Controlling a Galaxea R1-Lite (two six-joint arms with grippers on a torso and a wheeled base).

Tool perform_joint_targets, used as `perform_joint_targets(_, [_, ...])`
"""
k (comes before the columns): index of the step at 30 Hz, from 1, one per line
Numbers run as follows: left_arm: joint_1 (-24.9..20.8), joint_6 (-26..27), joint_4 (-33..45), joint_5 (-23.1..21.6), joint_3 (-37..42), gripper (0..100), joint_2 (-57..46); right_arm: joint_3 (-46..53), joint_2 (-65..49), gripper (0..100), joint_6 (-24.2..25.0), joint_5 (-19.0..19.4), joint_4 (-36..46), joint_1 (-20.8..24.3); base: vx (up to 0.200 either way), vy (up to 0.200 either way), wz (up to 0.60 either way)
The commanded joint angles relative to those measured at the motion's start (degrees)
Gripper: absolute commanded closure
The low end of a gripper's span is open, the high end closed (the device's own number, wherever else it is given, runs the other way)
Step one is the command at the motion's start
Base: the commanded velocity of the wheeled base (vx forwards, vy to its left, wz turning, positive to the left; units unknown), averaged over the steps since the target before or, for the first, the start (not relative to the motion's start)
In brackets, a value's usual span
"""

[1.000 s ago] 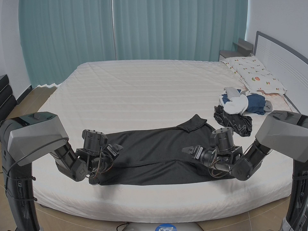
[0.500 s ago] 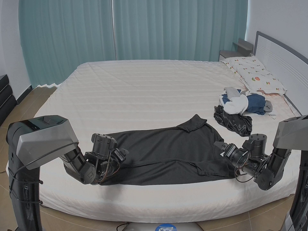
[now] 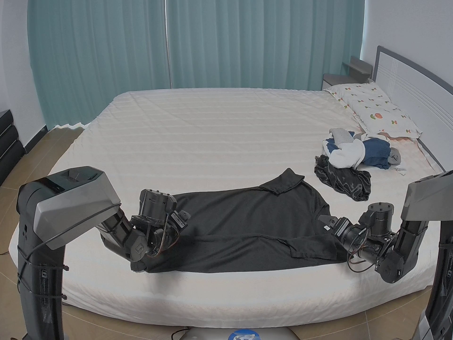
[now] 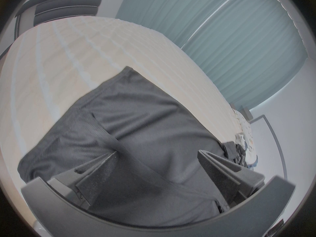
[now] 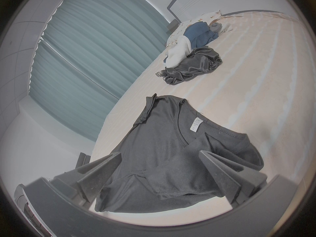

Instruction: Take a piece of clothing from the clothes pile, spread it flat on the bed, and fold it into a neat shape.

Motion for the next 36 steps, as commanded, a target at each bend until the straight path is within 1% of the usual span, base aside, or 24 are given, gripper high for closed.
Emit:
perform_joint_targets(1, [1.57, -0.2, -0.21, 0.3, -1.24, 0, 1.33, 0.34, 0.33, 0, 0.0, 0.04, -0.03, 0.15, 0.0, 0.0, 0.0])
perform_joint_targets(9, [4.64, -0.46, -0.3, 0.38, -0.53, 0, 0.1, 0.34, 0.59, 0, 0.97, 0.12, -0.03, 0.15, 0.0, 0.0, 0.0])
perform_joint_targets(14, [8.6, -0.46, 0.06, -0.41, -0.18, 0, -1.83, 0.43, 0.42, 0, 0.97, 0.12, -0.03, -0.03, 0.0, 0.0, 0.0])
perform_joint_targets(18, [11.06, -0.37, 0.06, -1.9, 0.87, 0, -2.19, 0.34, 0.5, 0, 0.88, 0.12, -0.03, -0.12, 0.0, 0.0, 0.0])
perform_joint_targets(20, [13.52, -0.11, 0.14, -5.94, 2.37, 0, -3.33, 0.43, 0.5, 0, 0.97, 0.74, -0.03, -0.12, 0.0, 0.0, 0.0])
perform_joint_targets(21, [13.52, -0.11, 0.14, -5.94, 2.37, 0, -3.33, 0.43, 0.5, 0, 0.97, 0.74, -0.03, -0.12, 0.0, 0.0, 0.0])
perform_joint_targets(22, [15.37, 0.07, 0.23, -9.46, 2.98, 0, -4.38, 0.43, 0.59, 0, 0.97, 1.0, -0.03, -0.12, 0.0, 0.0, 0.0])
perform_joint_targets(24, [17.13, 0.68, 0.23, -12.89, 3.69, 0, -5.53, 0.43, 0.68, 0, 0.97, 1.09, -0.03, -0.12, 0.0, 0.0, 0.0])
perform_joint_targets(26, [18.09, 2.35, 0.23, -15.17, 4.3, 0, -6.05, 0.43, 0.68, 0, 0.88, 1.09, -0.03, -0.2, 0.0, 0.0, 0.0])
perform_joint_targets(27, [18.88, 4.72, 0.23, -17.37, 5.09, 0, -6.32, 0.43, 0.68, 0, 0.88, 1.18, -0.03, -0.2, 0.0, 0.0, 0.0])
perform_joint_targets(28, [19.15, 5.43, 0.23, -17.98, 5.27, 0, -6.32, 0.43, 0.68, 0, 0.88, 1.18, -0.03, -0.2, 0.0, 0.0, 0.0])
perform_joint_targets(30, [19.94, 9.65, 0.14, -20.53, 6.15, 0, -6.05, 0.52, 0.85, 0, 0.88, 1.27, -0.03, -0.2, 0.0, 0.0, 0.0])
perform_joint_targets(31, [19.94, 9.65, 0.14, -20.53, 6.15, 0, -6.05, 0.52, 0.85, 0, 0.88, 1.27, -0.03, -0.2, 0.0, 0.0, 0.0])
perform_joint_targets(32, [20.03, 13.07, -0.3, -22.2, 6.94, 0, -5.44, 0.52, 1.29, 0, 0.88, 1.18, -0.03, -0.2, 0.0, 0.0, 0.0])
perform_joint_targets(33, [20.03, 14.22, -0.38, -22.64, 6.94, 0, -5.17, 0.52, 1.38, 0, 0.88, 1.18, -0.03, -0.2, 0.0, 0.0, 0.0])
perform_joint_targets(35, [20.03, 14.39, -0.38, -22.73, 6.94, 0, -5.17, 0.52, 1.38, 0, 0.88, 1.18, -0.03, -0.2, 0.0, 0.0, 0.0])
perform_joint_targets(36, [19.76, 16.5, -0.47, -23.87, 7.11, 0, -4.65, 0.43, 1.56, 0, 0.8, 1.27, -0.03, -0.2, 0.0, 0.0, 0.0])
